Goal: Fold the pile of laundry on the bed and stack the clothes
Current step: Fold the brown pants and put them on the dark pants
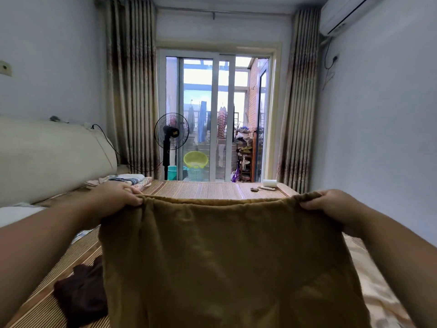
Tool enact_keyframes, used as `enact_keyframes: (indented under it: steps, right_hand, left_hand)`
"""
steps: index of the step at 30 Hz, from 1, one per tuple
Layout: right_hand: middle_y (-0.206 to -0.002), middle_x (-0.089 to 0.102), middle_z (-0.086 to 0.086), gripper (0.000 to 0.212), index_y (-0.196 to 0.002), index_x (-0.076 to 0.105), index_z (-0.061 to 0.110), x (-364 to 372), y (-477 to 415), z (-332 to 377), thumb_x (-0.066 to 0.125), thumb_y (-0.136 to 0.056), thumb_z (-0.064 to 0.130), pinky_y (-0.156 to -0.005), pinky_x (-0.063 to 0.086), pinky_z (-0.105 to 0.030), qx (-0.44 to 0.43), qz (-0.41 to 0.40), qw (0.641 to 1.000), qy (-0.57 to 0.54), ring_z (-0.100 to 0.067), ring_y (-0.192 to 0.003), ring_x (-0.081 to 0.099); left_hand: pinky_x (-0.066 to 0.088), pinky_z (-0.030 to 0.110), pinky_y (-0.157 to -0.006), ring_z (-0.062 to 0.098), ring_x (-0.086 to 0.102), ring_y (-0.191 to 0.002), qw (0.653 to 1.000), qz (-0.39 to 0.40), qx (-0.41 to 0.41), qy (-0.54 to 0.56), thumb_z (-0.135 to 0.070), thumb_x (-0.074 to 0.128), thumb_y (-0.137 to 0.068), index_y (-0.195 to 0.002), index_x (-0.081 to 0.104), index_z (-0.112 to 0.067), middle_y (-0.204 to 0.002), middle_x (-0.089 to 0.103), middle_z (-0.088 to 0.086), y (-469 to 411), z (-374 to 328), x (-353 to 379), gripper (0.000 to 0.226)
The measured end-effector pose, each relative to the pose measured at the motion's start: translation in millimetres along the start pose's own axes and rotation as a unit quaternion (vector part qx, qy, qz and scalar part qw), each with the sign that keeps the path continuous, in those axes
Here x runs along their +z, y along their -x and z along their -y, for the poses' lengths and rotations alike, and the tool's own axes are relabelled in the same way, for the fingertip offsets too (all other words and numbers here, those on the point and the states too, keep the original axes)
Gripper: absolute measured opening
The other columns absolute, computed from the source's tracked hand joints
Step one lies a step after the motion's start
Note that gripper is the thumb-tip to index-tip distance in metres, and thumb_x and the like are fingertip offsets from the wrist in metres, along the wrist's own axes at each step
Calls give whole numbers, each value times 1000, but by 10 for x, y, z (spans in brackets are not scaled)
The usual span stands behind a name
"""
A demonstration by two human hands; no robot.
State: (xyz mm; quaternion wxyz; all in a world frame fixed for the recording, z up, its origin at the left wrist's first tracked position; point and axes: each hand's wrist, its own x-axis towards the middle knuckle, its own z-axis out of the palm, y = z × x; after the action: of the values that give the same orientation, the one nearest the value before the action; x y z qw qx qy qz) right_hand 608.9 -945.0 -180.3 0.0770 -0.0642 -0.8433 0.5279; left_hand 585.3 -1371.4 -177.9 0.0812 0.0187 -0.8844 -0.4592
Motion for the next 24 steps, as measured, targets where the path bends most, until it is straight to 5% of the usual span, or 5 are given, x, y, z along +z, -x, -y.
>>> enact_keyframes:
  steps: [5,9,16,19,24]
  right_hand:
    - [-102,65,-13,23,-102,64,9,594,-16,187,70,-82,18,-89,50,-42,29,-149,985,-79,-30,-94,60]
    - [-97,68,-11,11,-97,63,12,853,210,393,66,-87,17,-83,53,-40,-10,-65,981,-184,-28,-92,63]
    - [-107,68,-10,53,-107,55,21,1144,545,560,77,-68,50,-92,53,-49,-120,82,962,-232,-26,-100,67]
    - [-105,68,-6,50,-104,57,25,1075,548,523,86,-64,28,-94,53,-46,-146,63,968,-196,-25,-101,66]
    - [-109,67,-15,37,-111,61,16,932,464,506,69,-79,-1,-90,55,-47,-125,43,969,-207,-29,-98,65]
  left_hand:
    - [50,46,-89,32,58,-99,988,-62,-59,129,-23,63,-88,-98,61,-9,-103,62,16,96,-373,504,17]
    - [51,37,-66,28,62,-88,970,2,-29,242,-21,61,-92,-104,62,-14,-97,64,16,354,-785,816,13]
    - [49,39,-91,26,65,-98,929,166,51,328,-42,52,-96,-102,66,-10,-105,70,12,823,-1135,1149,35]
    - [46,41,-95,23,63,-108,929,230,93,276,-58,42,-91,-106,61,-30,-115,68,1,933,-1128,1023,37]
    - [47,37,-96,19,55,-113,959,-50,278,-3,-44,77,-75,-150,19,-37,-125,53,-3,786,-697,838,95]
